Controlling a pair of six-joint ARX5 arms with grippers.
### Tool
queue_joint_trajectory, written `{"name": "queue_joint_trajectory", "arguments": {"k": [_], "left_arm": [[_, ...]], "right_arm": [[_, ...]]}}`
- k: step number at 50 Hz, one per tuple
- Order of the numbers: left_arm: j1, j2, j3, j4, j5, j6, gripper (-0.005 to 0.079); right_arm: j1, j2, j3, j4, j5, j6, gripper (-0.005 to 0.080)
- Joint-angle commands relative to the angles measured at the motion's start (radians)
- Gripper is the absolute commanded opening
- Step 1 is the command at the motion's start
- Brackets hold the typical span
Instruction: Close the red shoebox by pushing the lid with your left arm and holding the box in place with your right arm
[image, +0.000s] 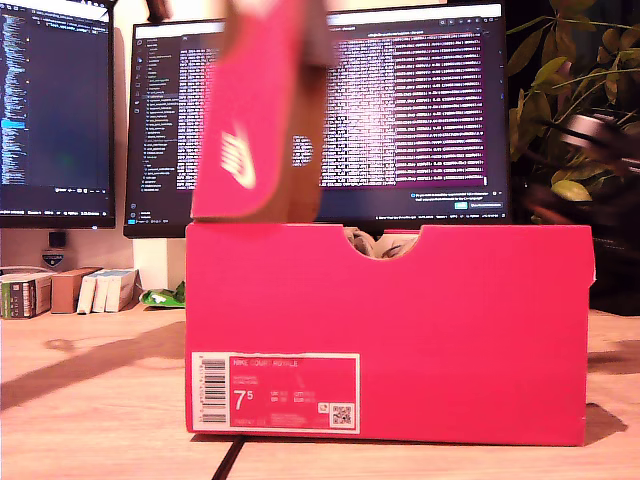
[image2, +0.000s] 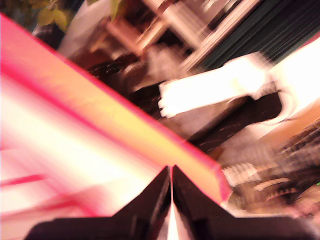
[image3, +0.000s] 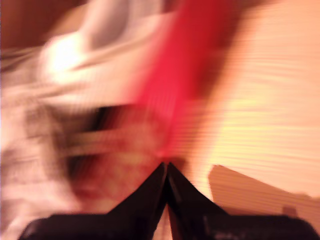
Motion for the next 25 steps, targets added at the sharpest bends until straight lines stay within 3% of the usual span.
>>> {"name": "queue_joint_trajectory", "arguments": {"k": [1,3,7,16,21,25], "left_arm": [[0.022,-0.036,0.078,0.031,-0.13,-0.004,-0.0019],[0.022,-0.049,0.12,0.031,-0.246,-0.013,-0.0019],[0.029,-0.071,0.177,0.022,-0.344,-0.029,-0.0019],[0.082,-0.097,0.195,-0.031,-0.356,-0.026,-0.0019],[0.089,-0.095,0.194,-0.082,-0.356,-0.016,-0.0019],[0.089,-0.093,0.194,-0.09,-0.356,-0.006,-0.0019]], "right_arm": [[-0.039,-0.041,0.03,-0.022,0.0,-0.026,-0.0012],[-0.063,-0.055,0.043,-0.054,0.0,-0.04,-0.0012],[-0.103,-0.083,0.082,-0.111,-0.001,-0.048,-0.0012],[-0.117,-0.14,0.207,-0.275,-0.097,-0.057,-0.0012],[-0.079,-0.142,0.279,-0.375,-0.188,-0.055,-0.0012],[-0.022,-0.142,0.303,-0.414,-0.201,-0.056,-0.0013]]}}
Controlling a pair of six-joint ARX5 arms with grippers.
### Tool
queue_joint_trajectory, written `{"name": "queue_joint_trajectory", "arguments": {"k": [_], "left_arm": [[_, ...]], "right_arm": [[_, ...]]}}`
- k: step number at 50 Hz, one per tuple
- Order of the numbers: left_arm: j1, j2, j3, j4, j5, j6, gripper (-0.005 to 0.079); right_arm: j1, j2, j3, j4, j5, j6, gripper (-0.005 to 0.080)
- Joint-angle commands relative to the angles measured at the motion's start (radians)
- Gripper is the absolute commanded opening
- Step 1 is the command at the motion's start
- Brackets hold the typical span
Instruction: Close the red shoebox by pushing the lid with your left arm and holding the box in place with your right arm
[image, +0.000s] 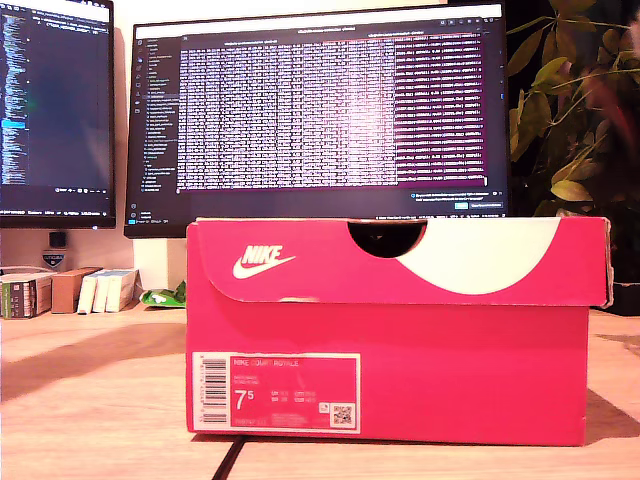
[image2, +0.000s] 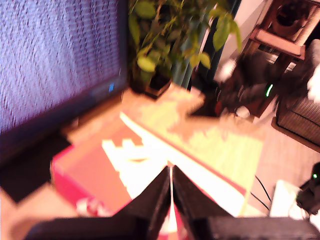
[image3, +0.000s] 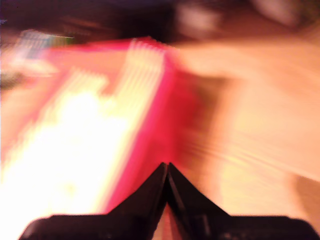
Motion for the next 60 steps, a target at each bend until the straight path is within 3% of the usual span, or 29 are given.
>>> {"name": "queue_joint_trajectory", "arguments": {"k": [1,8,17,27,35,47,60], "left_arm": [[-0.002,0.029,-0.011,0.002,0.002,0.01,-0.0019],[-0.002,0.029,-0.011,0.001,0.003,0.01,-0.0019],[-0.002,0.029,-0.011,0.001,0.003,0.01,-0.0019],[-0.002,0.028,-0.011,-0.023,0.002,0.018,-0.0019],[-0.002,0.018,-0.011,-0.016,-0.016,0.057,-0.0019],[0.029,0.0,-0.013,0.03,-0.207,0.068,-0.0019],[0.089,0.0,-0.015,0.19,-0.393,0.016,-0.0019]], "right_arm": [[0.058,0.007,-0.018,-0.024,-0.013,-0.005,-0.0013],[0.142,0.016,-0.018,-0.054,-0.006,-0.01,-0.0013],[0.223,0.053,-0.018,-0.104,0.097,-0.043,-0.0013],[0.253,0.119,-0.019,-0.185,0.162,-0.133,-0.0013],[0.25,0.113,-0.019,-0.148,0.163,-0.17,-0.0013],[0.248,0.021,-0.019,-0.063,0.298,-0.171,-0.0013],[0.248,-0.11,-0.019,0.025,0.436,-0.171,-0.0013]]}}
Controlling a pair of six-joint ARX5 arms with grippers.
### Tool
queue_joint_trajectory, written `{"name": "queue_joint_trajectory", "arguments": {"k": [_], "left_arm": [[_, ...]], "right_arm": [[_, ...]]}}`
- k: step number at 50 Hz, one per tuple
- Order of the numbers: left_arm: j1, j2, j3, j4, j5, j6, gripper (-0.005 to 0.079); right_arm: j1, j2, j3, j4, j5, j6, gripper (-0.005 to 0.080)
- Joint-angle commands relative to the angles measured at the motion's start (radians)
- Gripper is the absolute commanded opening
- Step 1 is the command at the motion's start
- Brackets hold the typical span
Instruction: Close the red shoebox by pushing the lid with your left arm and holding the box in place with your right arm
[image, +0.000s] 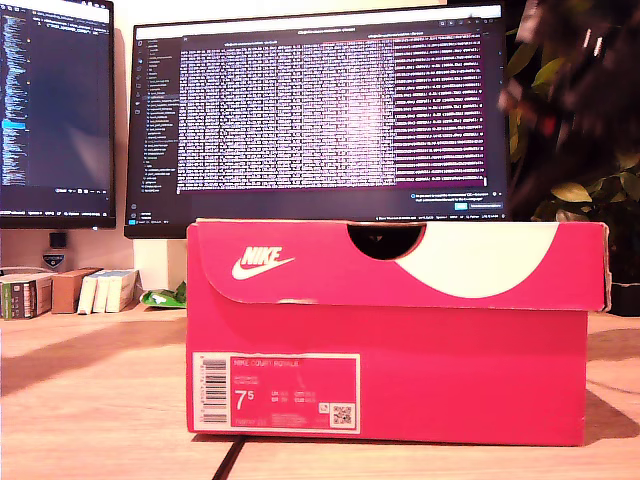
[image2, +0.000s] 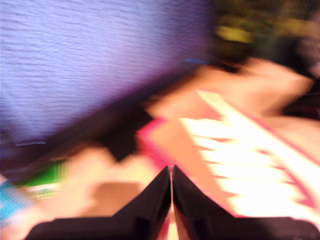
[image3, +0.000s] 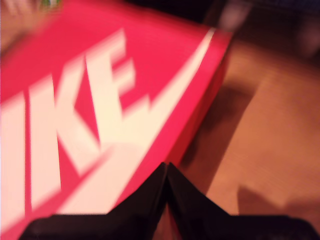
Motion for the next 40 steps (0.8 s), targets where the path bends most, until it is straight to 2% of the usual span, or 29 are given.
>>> {"name": "queue_joint_trajectory", "arguments": {"k": [1,8,14,24,32,40], "left_arm": [[0.011,-0.02,-0.014,0.043,-0.039,-0.011,-0.0019],[0.048,-0.02,-0.02,0.091,-0.1,-0.011,-0.0019],[0.098,-0.02,-0.044,0.101,-0.1,-0.022,-0.0019],[0.171,-0.022,-0.155,0.169,-0.092,-0.037,-0.0019],[0.171,-0.082,-0.322,0.249,-0.099,-0.042,-0.0019],[0.171,-0.196,-0.559,0.426,-0.114,-0.087,-0.0019]], "right_arm": [[0.002,-0.047,-0.02,0.025,0.029,-0.006,-0.0013],[0.002,-0.111,-0.02,0.05,0.067,-0.006,-0.0013],[0.002,-0.148,-0.02,0.05,0.09,-0.013,-0.0013],[0.002,-0.197,-0.02,0.053,0.116,-0.053,-0.0013],[-0.027,-0.223,-0.021,0.053,0.141,-0.048,-0.0013],[-0.057,-0.245,-0.036,0.058,0.161,-0.003,-0.0013]]}}
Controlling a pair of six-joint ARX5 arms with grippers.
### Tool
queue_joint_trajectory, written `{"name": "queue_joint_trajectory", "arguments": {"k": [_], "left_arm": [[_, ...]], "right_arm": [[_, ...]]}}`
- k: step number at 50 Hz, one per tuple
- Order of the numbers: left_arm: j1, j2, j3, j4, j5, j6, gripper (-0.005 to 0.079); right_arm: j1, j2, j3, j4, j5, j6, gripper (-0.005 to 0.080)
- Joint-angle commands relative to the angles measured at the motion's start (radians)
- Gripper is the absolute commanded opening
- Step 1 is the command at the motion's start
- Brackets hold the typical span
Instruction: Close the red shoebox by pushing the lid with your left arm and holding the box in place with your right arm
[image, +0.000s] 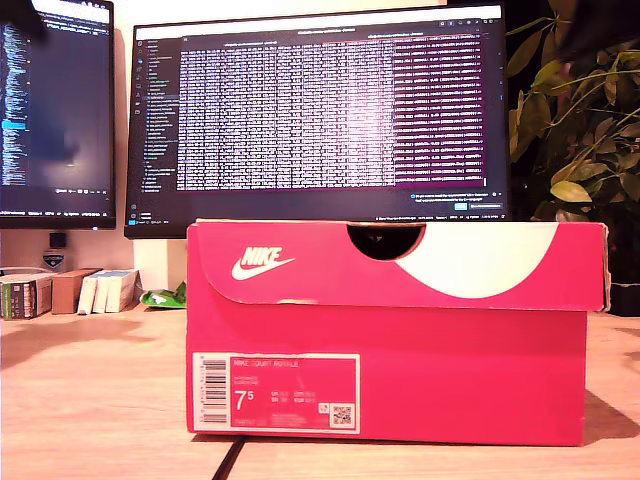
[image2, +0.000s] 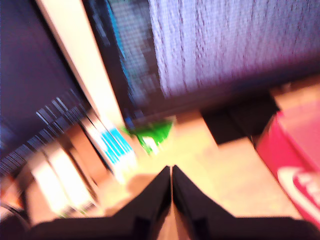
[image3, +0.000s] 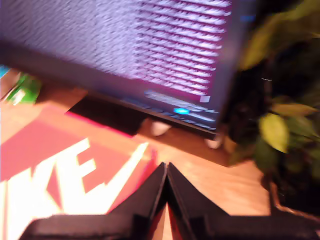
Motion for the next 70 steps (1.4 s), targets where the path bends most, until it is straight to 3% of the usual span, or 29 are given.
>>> {"name": "queue_joint_trajectory", "arguments": {"k": [1,10,30,49,57,70], "left_arm": [[0.002,-0.069,-0.072,0.068,-0.002,-0.025,-0.0019],[0.002,-0.13,-0.221,0.176,-0.007,-0.043,-0.0019],[-0.013,-0.188,-0.415,0.346,-0.007,-0.108,-0.0019],[-0.05,-0.262,-0.559,0.455,-0.008,-0.134,-0.0019],[-0.101,-0.27,-0.593,0.517,-0.01,-0.178,-0.0019],[-0.237,-0.309,-0.698,0.614,-0.132,-0.183,-0.0019]], "right_arm": [[-0.006,-0.016,-0.042,0.016,0.013,0.024,-0.0013],[-0.006,-0.08,-0.126,0.074,0.093,0.041,-0.0013],[-0.006,-0.283,-0.346,0.169,0.2,0.086,-0.0013],[-0.007,-0.471,-0.443,0.163,0.239,0.087,-0.0013],[-0.019,-0.518,-0.449,0.132,0.262,0.087,-0.0013],[-0.032,-0.676,-0.524,0.132,0.263,0.105,-0.0013]]}}
